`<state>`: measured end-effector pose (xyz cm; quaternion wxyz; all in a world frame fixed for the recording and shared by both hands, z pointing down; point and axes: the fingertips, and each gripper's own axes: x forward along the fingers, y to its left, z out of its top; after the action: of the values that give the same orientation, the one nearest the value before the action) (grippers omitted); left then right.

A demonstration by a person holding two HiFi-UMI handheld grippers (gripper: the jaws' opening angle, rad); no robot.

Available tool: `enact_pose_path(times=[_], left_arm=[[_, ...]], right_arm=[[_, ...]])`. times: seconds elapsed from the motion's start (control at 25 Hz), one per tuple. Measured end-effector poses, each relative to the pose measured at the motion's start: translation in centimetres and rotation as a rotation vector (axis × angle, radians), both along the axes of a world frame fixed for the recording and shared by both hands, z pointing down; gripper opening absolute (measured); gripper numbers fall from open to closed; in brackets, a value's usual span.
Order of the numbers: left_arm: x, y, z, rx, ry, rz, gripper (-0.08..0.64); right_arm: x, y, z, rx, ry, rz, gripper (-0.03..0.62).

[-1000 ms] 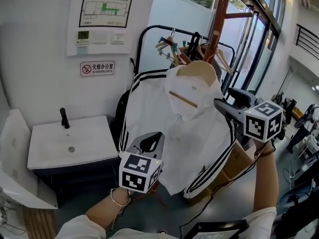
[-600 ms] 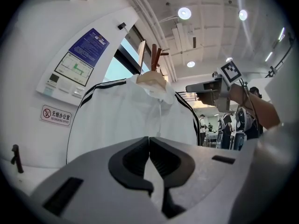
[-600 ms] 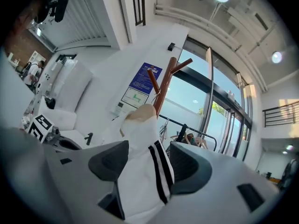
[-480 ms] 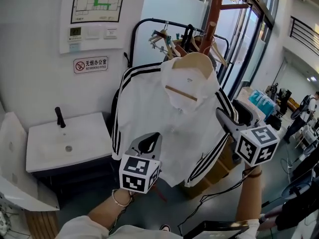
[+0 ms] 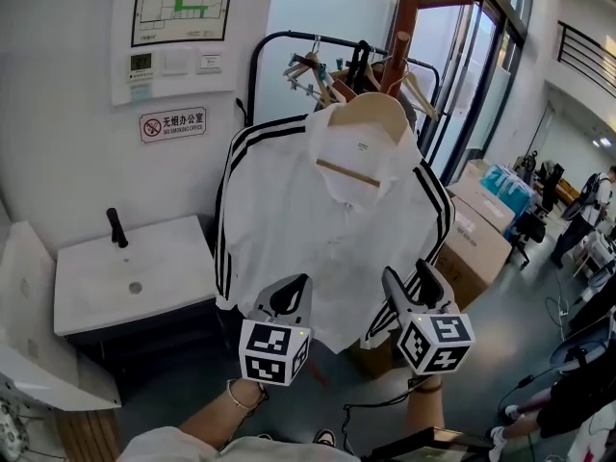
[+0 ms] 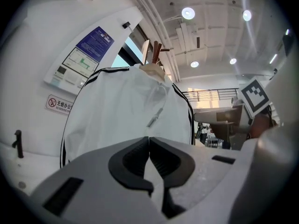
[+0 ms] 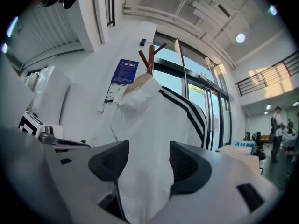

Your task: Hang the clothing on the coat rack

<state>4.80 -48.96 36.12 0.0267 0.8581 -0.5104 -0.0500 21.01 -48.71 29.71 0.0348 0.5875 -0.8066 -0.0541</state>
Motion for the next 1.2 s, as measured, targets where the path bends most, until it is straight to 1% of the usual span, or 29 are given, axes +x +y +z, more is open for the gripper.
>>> enact_pose_path(times=[0.08, 0.12, 0.24, 0.28, 0.44, 0.6, 0.72, 0.84, 0.96, 1.2], left_arm=[[0.5, 0.2, 1.0, -0.02, 0.002, 0.003, 0.009], [0.7, 0.3, 1.4, -0.029, 0.001, 0.006, 0.009], [1.2, 0.6, 2.4, -0.047, -0.001, 0.013, 0.009], [1.3, 0.6, 2.7, -0.051, 0.001, 0.012, 0.009], [0.7, 0.6, 3.6, -0.073, 0.014, -0.007, 0.009], [1.2, 0.6, 4.0, -0.075, 0.02, -0.017, 0.009], [1.2, 1.2, 4.6, -0.086, 0.01, -0.024, 0.009], [1.6, 1.7, 4.9, -0.099, 0.012, -0.04, 0.009], [2.1, 2.0, 4.9, -0.11, 0.021, -0.057, 0.009], [3.1, 3.2, 4.9, -0.125, 0.014, -0.103, 0.009]], right_arm=[[-0.2, 0.0, 2.1, -0.034, -0.032, 0.013, 0.287], [-0.2, 0.0, 3.1, -0.055, -0.048, 0.018, 0.271], [-0.2, 0.1, 5.6, -0.103, -0.101, 0.042, 0.195], [-0.2, 0.2, 6.2, -0.112, -0.112, 0.048, 0.187], [-0.8, 0.6, 8.2, -0.145, -0.112, 0.062, 0.15], [0.0, 1.1, 9.0, -0.152, -0.115, 0.092, 0.081], [-0.3, 1.5, 9.7, -0.158, -0.138, 0.078, 0.04], [-0.7, 2.0, 10.0, -0.157, -0.134, 0.035, 0.026], [-1.1, 2.5, 10.2, -0.159, -0.121, -0.012, 0.026], [0.2, 3.1, 11.1, -0.187, -0.113, -0.042, 0.025]])
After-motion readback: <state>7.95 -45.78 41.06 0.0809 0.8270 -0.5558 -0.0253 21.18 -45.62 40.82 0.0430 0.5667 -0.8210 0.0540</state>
